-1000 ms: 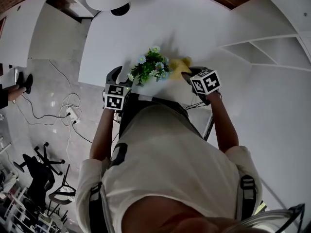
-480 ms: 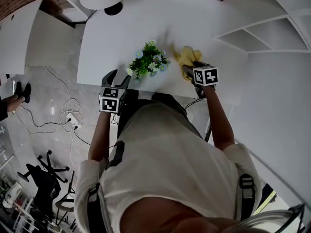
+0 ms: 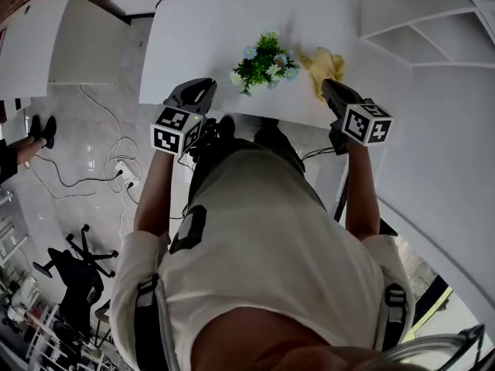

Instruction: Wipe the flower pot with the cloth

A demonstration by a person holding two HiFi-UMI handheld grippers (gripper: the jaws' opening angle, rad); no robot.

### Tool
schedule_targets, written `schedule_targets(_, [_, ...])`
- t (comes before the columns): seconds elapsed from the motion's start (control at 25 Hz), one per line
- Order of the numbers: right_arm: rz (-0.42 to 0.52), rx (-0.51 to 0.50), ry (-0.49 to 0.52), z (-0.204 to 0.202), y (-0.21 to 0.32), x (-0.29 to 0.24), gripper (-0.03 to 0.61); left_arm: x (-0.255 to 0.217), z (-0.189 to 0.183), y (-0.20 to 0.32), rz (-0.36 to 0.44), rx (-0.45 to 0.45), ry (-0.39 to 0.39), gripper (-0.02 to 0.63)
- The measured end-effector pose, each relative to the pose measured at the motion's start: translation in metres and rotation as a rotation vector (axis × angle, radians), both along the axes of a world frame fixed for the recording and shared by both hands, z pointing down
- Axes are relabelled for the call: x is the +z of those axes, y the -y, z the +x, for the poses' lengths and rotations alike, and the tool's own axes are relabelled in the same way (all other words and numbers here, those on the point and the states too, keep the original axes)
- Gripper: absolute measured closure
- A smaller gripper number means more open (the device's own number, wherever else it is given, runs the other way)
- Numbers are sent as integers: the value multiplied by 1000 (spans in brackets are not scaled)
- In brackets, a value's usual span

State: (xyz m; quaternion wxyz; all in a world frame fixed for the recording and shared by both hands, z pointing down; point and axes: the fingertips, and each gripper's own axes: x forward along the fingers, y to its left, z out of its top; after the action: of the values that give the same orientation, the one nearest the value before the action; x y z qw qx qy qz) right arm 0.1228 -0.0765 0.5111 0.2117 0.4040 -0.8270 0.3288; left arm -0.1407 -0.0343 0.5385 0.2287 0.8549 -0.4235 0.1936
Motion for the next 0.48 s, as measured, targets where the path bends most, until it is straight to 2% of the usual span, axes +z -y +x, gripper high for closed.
schedule_targets(0.12, [10,-28,22,-31,-26,-5,568,-3,-1,-14,-2,52,-12,574])
schedule_targets(0.24, [-4,-30,57,-43,-49,-4,568,1,9,-25,-11,97,-6,574])
schedule_targets(0.48, [-40,-57,256,-61,-78,-21,568,-11,22,-24,14,84,26,574])
